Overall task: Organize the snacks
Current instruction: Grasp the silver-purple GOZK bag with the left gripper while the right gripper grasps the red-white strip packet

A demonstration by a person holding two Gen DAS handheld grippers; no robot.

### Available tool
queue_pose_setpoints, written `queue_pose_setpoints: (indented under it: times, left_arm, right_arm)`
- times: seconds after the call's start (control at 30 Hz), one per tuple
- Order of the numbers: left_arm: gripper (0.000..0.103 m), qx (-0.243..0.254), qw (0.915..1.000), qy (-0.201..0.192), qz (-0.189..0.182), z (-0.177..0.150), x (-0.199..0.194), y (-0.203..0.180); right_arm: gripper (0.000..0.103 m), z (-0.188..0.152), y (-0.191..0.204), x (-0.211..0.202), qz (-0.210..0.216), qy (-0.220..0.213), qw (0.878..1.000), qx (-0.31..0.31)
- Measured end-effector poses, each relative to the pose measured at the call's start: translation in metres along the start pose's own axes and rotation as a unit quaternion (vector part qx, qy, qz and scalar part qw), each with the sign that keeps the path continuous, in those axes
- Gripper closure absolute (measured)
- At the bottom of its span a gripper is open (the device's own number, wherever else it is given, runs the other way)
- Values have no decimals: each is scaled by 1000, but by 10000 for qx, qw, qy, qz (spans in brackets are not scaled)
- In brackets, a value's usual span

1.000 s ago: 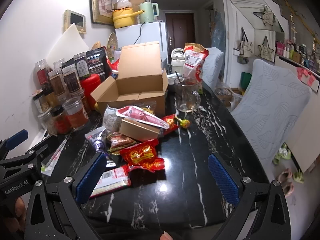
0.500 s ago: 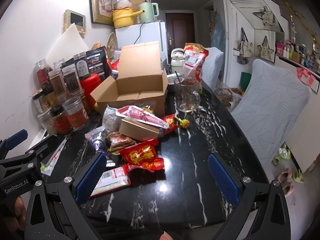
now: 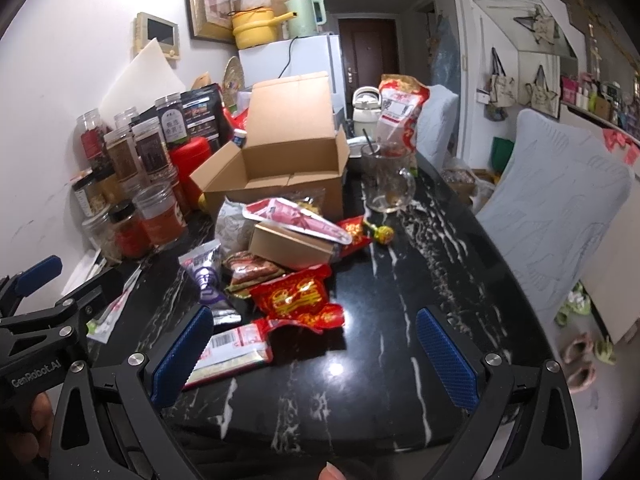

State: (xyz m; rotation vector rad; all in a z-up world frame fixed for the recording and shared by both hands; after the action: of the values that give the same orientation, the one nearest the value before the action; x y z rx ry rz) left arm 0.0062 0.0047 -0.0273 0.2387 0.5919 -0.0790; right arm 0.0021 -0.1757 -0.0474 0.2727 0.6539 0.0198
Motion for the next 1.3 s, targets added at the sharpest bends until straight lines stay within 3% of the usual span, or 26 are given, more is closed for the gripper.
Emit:
queue_pose_setpoints:
  times: [0.53,0.77,1.0,1.17,1.3]
  left_arm:
    - [0,82,9991,424,39,-20,35,18]
    - [0,61,9970,778,-7,-37,55,37]
    - [0,-159,9954,933,-139,-49,65,63]
    - [0,-333,9940,1031,-172,-54,75,79]
    - [0,-485,9943,941,-120,-52,77,92]
  right_arm:
    - [0,-33,16,40,461,578,9973,-46]
    - [16,-52,26,65,672,1150,9911,-31]
    - [17,-65,52,93,888,1781,9798,-199]
    - [17,-66,61,117,732,2106,9748,-125]
    - [17,-63,67,129,528,2126,9756,-158]
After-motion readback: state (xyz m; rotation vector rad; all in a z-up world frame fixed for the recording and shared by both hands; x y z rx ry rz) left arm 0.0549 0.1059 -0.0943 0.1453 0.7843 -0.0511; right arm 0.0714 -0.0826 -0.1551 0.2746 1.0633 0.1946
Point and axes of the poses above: each gripper's, at about its wrist camera, not at the fingertips, and x roughly the way its jaws point, y to its left, z to its top, the point moved 2 cm from there along x, roughly the way its jaws point, and after that the axes turned 11 degrees about x, right-handed, at the moved point
